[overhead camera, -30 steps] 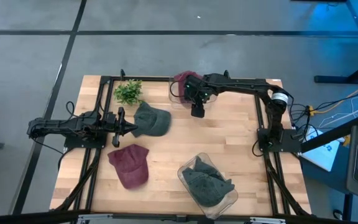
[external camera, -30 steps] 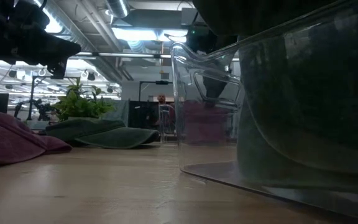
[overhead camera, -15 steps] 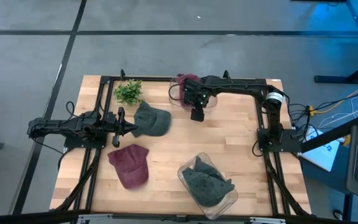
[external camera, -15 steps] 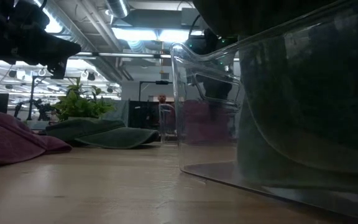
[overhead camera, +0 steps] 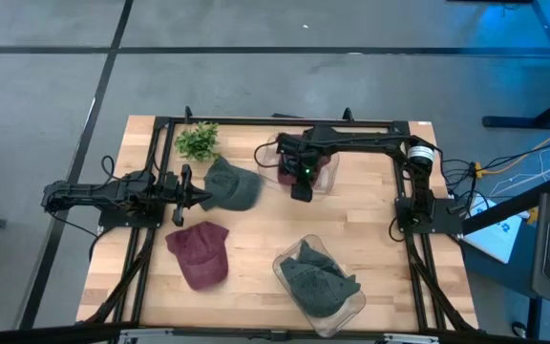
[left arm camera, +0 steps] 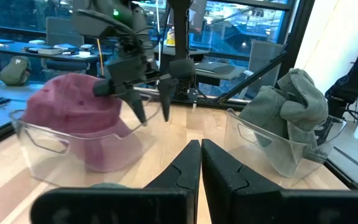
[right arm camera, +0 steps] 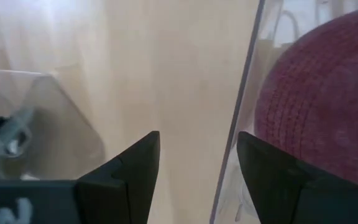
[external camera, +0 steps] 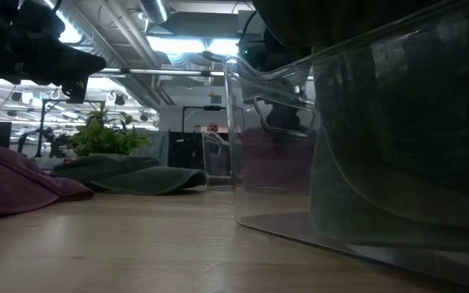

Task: Pick & Place hat
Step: Move the top transparent bin to the center of the table

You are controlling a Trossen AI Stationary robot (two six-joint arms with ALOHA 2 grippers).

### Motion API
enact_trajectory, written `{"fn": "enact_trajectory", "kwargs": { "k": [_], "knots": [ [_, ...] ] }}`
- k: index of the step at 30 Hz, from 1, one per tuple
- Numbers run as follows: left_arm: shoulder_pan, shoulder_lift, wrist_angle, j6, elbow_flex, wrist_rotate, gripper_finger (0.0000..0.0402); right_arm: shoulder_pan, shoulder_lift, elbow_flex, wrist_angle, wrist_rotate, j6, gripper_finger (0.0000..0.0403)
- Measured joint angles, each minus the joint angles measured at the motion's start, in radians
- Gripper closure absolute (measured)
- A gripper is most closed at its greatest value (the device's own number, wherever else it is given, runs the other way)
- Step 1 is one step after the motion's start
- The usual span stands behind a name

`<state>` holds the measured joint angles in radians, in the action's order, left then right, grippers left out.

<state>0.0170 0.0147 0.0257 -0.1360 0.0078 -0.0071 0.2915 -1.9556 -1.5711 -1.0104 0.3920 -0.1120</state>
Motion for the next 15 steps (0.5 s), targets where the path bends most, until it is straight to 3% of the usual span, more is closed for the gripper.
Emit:
{"fn": "enact_trajectory", "kwargs": {
  "k": [15],
  "knots": [
    [0.0, 0.0, 0.0, 0.0, 0.0, 0.0, 0.0389, -0.142, 0.0, 0.0, 0.01, 0.102, 0.079, 0.0189]
  ]
}}
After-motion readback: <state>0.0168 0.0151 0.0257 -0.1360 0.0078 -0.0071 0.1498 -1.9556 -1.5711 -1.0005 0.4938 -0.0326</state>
